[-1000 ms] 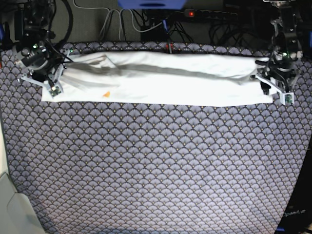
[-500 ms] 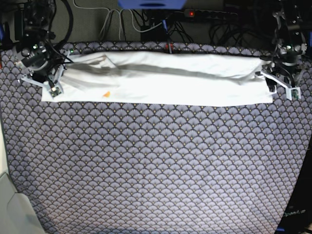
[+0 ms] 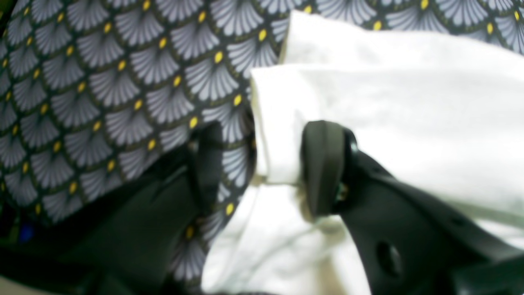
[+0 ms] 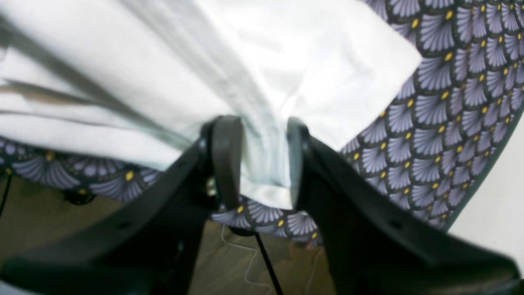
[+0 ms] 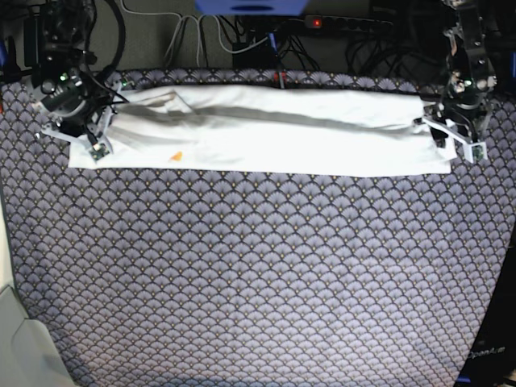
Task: Fold the T-shirt properly
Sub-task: 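Grasp the strip's other end with the left gripper and tighten both holds, then fold the strip end with the left gripper toward the middle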
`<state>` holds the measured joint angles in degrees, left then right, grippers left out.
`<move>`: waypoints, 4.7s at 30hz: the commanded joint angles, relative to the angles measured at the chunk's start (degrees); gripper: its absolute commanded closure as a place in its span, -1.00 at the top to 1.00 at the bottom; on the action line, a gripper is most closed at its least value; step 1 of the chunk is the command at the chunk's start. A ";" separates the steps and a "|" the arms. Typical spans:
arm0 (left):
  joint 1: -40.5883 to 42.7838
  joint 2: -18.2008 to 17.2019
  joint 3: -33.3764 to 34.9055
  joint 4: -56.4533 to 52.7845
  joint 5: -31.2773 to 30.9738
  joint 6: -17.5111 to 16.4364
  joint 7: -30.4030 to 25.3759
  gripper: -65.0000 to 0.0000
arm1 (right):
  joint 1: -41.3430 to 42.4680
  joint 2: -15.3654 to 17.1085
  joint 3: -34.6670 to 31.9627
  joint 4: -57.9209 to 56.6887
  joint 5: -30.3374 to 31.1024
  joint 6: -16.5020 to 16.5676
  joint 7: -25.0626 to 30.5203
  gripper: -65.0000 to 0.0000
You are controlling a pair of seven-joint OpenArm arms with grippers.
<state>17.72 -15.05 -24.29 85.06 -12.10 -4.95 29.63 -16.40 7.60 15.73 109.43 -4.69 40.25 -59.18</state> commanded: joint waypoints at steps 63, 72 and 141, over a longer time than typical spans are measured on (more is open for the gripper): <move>1.76 -0.56 2.36 -3.08 0.19 -0.19 0.92 0.59 | 0.45 0.54 0.23 0.86 -0.28 -0.25 0.41 -0.39; 1.67 -0.47 2.71 -5.36 0.19 -0.28 0.83 0.25 | 0.54 0.54 0.23 0.86 -0.28 -0.25 0.41 -0.39; -8.35 12.63 46.93 18.11 -8.08 10.09 16.39 -0.42 | 0.45 0.89 0.14 0.86 -0.37 -0.25 0.41 -0.15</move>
<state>9.69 -2.79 22.63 102.08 -20.01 5.56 46.92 -16.21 7.81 15.68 109.43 -5.15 40.25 -59.29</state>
